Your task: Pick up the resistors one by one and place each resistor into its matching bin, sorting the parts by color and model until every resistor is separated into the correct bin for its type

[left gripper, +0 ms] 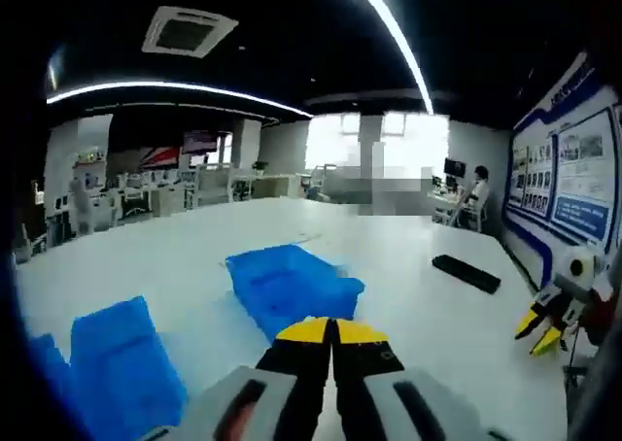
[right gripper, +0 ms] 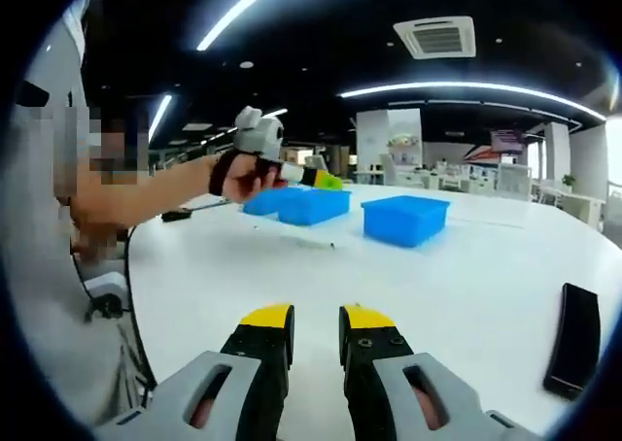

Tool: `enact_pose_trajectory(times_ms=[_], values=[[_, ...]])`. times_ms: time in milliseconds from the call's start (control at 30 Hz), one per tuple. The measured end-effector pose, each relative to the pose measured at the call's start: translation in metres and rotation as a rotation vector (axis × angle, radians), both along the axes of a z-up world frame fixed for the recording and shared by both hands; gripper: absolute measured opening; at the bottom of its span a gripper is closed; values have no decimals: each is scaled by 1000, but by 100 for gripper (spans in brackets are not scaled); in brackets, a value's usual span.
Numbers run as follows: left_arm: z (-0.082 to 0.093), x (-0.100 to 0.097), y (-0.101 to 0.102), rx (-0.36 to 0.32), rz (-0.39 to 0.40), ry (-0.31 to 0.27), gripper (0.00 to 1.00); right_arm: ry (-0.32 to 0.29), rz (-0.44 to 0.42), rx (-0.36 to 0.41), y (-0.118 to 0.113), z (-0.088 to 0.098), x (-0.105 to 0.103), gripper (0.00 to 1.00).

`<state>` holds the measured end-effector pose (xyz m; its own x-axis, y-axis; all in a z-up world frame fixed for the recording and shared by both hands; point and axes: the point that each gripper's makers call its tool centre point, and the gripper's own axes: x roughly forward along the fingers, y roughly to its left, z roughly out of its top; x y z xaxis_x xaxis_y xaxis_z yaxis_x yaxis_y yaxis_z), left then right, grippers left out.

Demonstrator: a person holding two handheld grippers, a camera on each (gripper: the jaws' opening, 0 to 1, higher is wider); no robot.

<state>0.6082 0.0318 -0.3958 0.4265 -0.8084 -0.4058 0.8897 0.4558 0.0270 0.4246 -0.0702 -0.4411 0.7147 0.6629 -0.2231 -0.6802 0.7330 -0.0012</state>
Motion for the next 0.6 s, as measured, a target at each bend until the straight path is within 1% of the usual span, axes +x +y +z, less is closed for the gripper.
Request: enact_pose_trajectory(times_ms=[33,100,133,167,200,233,267,300,333,367,433,467,500,533,567,600], values=[[-5,-9,-3,80,-91,-5,7,1,-1,2,-1,0,-1,21],[-22,-25,-1,278,-268,-36,9,5,-2,-3,-2,-2,-2,21],[-27,-28,1,343,-318,-49,9,7,-5,-5,-3,-3,-2,21],[-35,-29,5,441,-373,-70,10,10,-8,-6,-4,-3,-3,21],[-42,-30,10,534,-421,-78,10,10,-9,-7,-5,-3,-3,21],[-48,-30,14,608,-474,-90,11,9,-9,-9,-5,-3,-3,21],[-52,-31,15,655,-527,-91,13,6,-8,-10,-5,-2,-3,21],[-54,-31,13,681,-576,-96,15,5,-7,-10,-5,-2,-3,21],[-55,-33,10,697,-626,-95,16,5,-7,-10,-5,-2,-3,21],[-56,-36,7,707,-674,-81,16,5,-6,-10,-4,-3,-3,21],[-60,-41,3,747,-775,-81,16,8,-4,-10,-3,-3,-3,21],[-64,-42,2,789,-823,-84,16,8,-1,-9,-2,-3,-3,21],[-67,-39,2,833,-867,-106,16,9,1,-8,-1,-3,-3,21],[-70,-39,3,861,-901,-116,15,9,1,-8,-1,-3,-3,21],[-75,-42,6,903,-947,-111,14,10,0,-10,-1,-3,-3,21],[-79,-41,6,929,-965,-103,14,11,-1,-11,-1,-3,-4,21]])
